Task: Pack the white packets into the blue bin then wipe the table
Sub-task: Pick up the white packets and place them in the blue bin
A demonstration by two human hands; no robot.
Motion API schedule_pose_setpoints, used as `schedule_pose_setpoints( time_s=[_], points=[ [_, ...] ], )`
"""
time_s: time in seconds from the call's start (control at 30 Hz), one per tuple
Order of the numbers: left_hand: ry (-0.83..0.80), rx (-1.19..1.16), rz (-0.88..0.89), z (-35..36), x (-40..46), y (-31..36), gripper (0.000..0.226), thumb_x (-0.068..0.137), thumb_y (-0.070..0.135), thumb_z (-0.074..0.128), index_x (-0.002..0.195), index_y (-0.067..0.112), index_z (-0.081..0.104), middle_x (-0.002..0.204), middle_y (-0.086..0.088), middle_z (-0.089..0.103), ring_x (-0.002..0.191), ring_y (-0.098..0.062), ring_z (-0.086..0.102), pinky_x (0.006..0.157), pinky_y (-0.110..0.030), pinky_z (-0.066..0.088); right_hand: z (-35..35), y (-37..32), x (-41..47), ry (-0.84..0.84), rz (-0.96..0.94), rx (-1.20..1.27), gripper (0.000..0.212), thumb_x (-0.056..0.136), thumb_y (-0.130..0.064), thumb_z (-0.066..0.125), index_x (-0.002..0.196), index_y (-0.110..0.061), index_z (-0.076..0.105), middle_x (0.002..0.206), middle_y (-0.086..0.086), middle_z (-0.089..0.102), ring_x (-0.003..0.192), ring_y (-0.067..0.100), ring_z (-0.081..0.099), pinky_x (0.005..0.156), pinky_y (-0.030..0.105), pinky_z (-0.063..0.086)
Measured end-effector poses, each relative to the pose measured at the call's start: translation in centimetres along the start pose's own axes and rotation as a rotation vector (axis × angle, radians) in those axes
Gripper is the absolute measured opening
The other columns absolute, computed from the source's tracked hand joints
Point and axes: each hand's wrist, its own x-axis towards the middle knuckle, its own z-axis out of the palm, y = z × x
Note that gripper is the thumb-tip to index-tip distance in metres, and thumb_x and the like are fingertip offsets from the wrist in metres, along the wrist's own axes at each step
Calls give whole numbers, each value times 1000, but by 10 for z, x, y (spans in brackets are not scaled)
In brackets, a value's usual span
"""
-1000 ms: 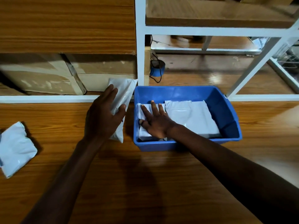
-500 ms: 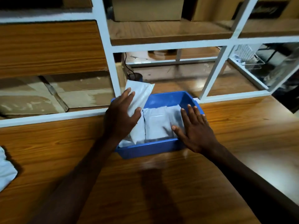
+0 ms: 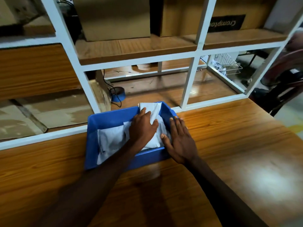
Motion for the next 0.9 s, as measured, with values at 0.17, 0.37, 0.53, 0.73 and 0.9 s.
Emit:
schedule_pose_setpoints(
  time_s=[0.17, 0.37, 0.53, 0.73, 0.9],
  points=[
    [-191, 70, 92, 15, 8, 2, 53, 93, 54, 51, 129, 17, 62, 152, -4, 41, 135, -27, 41, 107, -33, 32, 2, 0, 2, 18, -30, -16, 96, 89, -75, -5, 159, -13, 10, 168, 9, 7, 155, 24, -2, 126, 43, 10],
    [-510, 183, 347, -7, 22, -44, 102, 63, 90, 43, 148, 33, 35, 162, 4, 17, 146, -28, 15, 118, -43, 17, 5, 3, 4, 40, -58, -25, 88, 94, -70, 8, 159, -10, 15, 167, 10, 11, 155, 26, 0, 125, 45, 13],
    [-585, 341, 388, 7, 27, -58, 116, 60, 95, 42, 152, 41, -3, 162, 14, -10, 148, -19, -13, 118, -53, -1, 5, 1, 4, 36, -57, -30, 86, 94, -67, 10, 159, -11, 13, 168, 9, 9, 155, 25, -2, 126, 39, 5],
    [-556, 378, 392, 26, 19, -60, 119, 55, 101, 15, 151, 36, -14, 161, 11, -21, 148, -21, -19, 118, -55, -3, 4, -2, 3, 24, -38, -28, 95, 89, -75, -5, 160, -13, 12, 168, 7, 7, 155, 23, -4, 126, 44, 11],
    [-583, 369, 377, 20, 16, -56, 119, 55, 100, 16, 152, 37, -11, 161, 11, -19, 148, -20, -17, 118, -53, -3, 3, -2, 1, 30, -49, -32, 93, 90, -73, 0, 159, -12, 15, 168, 8, 9, 155, 24, -3, 126, 44, 12]
  ],
)
